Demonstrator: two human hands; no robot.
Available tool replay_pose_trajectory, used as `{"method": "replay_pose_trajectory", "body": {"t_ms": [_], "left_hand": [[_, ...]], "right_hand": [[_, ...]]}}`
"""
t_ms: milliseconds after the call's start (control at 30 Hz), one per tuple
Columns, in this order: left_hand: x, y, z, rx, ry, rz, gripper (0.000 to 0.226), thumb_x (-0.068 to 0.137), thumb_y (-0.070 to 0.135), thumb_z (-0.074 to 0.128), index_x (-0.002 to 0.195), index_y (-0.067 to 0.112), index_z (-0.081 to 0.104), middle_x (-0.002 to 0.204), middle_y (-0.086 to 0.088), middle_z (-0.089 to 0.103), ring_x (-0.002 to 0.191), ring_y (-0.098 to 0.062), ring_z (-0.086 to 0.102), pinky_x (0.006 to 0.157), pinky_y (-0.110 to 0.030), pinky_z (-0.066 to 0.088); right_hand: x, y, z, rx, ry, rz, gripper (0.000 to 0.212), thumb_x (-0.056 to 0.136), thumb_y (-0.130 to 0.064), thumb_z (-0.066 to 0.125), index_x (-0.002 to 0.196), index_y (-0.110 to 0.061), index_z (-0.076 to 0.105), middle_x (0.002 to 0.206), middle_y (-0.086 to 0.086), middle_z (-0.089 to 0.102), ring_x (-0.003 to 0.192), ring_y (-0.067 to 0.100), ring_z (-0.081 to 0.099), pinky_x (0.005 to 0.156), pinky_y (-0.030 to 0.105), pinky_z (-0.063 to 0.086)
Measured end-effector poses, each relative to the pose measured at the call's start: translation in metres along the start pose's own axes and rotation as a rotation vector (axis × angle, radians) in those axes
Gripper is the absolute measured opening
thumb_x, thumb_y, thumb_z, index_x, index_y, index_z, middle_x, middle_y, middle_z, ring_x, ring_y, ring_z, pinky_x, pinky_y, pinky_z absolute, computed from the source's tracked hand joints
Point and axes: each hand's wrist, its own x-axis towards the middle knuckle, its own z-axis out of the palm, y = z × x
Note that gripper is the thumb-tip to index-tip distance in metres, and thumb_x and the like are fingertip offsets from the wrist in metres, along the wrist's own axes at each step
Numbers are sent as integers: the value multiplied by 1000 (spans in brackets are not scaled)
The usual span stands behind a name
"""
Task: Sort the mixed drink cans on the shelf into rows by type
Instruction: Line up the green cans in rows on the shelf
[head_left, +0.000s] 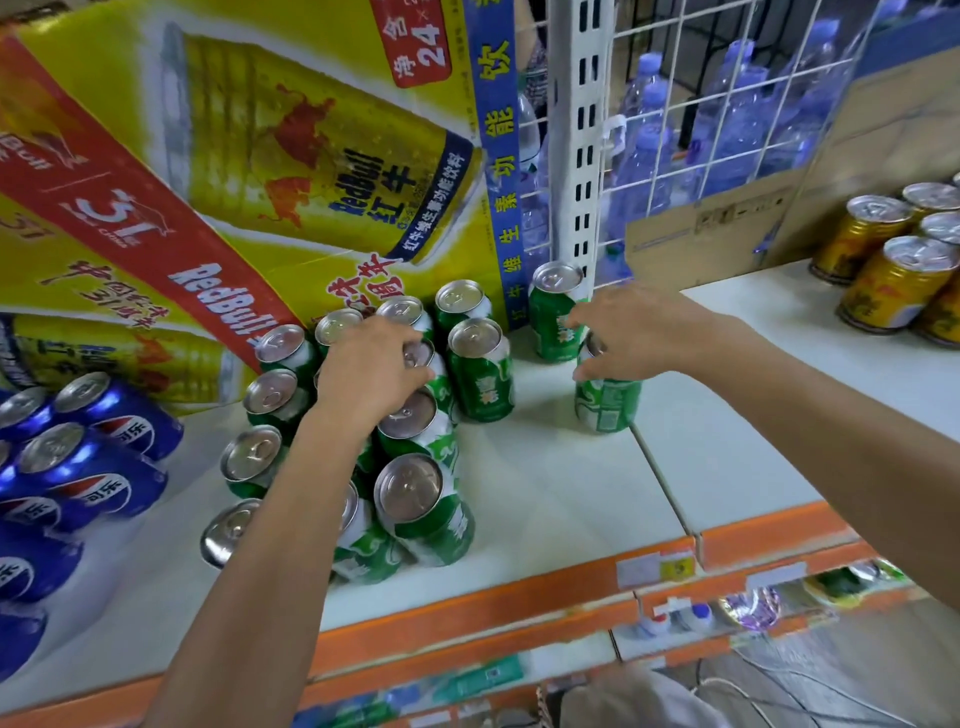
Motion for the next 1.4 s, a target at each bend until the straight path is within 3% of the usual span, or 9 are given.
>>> {"method": "replay_pose_trajectory", "body": {"t_ms": [133,267,500,767,900,1000,1100,1200,1400], "left_hand": [[-2,2,0,5,2,-3,38,84,33,68,114,10,65,117,-15,59,107,-32,55,86,-40,43],[-2,2,2,27,17,5,40,85,34,67,119,13,64,123,-14,58,111,-32,54,89,-39,41],[-7,4,9,60,24,9,24,92,34,57,105,15,64,108,-11,60,99,-29,56,74,-33,39],[-7,-2,14,-34,68,17,18,89,35,61,93,19,66,101,-7,62,95,-28,57,76,-36,46],[-9,-3,14,-80,88,7,15,88,33,62,90,20,67,102,-7,62,95,-29,56,75,-35,43],[-10,-2,14,-74,98,9,16,89,34,61,89,19,66,103,-7,62,96,-29,56,75,-35,41],[-10,-2,14,-81,96,5,18,89,32,60,95,17,68,109,-8,62,99,-30,56,79,-36,41],[-11,-1,13,-82,93,9,20,90,32,60,100,16,69,113,-8,62,102,-30,55,83,-37,41],[-12,-2,13,-84,105,11,20,90,33,60,99,18,68,109,-8,62,98,-28,56,82,-37,41]], "right_hand": [[-10,3,5,-18,-36,60,64,75,-53,68,125,-21,46,117,10,54,109,33,52,78,34,46],[-13,-3,3,36,-7,14,61,74,-39,74,128,-30,47,118,4,54,111,28,51,78,32,43],[-15,-34,-3,192,-51,-223,60,71,-15,73,125,-36,54,121,2,49,114,22,49,95,37,43],[-8,-64,-10,294,-33,-493,49,75,8,54,107,-26,70,116,5,55,106,19,49,84,25,36],[-6,-63,-6,331,-84,-471,55,77,1,59,126,-23,56,126,5,45,117,19,40,94,22,31],[-3,-60,2,236,-23,-391,69,74,-19,73,136,-24,43,130,5,42,121,23,42,102,36,37],[-3,-64,11,152,27,-311,79,72,-34,78,139,-26,37,129,6,42,116,26,46,95,33,41],[-1,-67,12,158,63,-352,77,72,-32,78,138,-27,40,125,2,43,115,24,46,84,25,35],[4,-75,14,149,76,-388,71,73,-27,77,135,-28,43,116,1,42,108,26,48,77,29,36]]}}
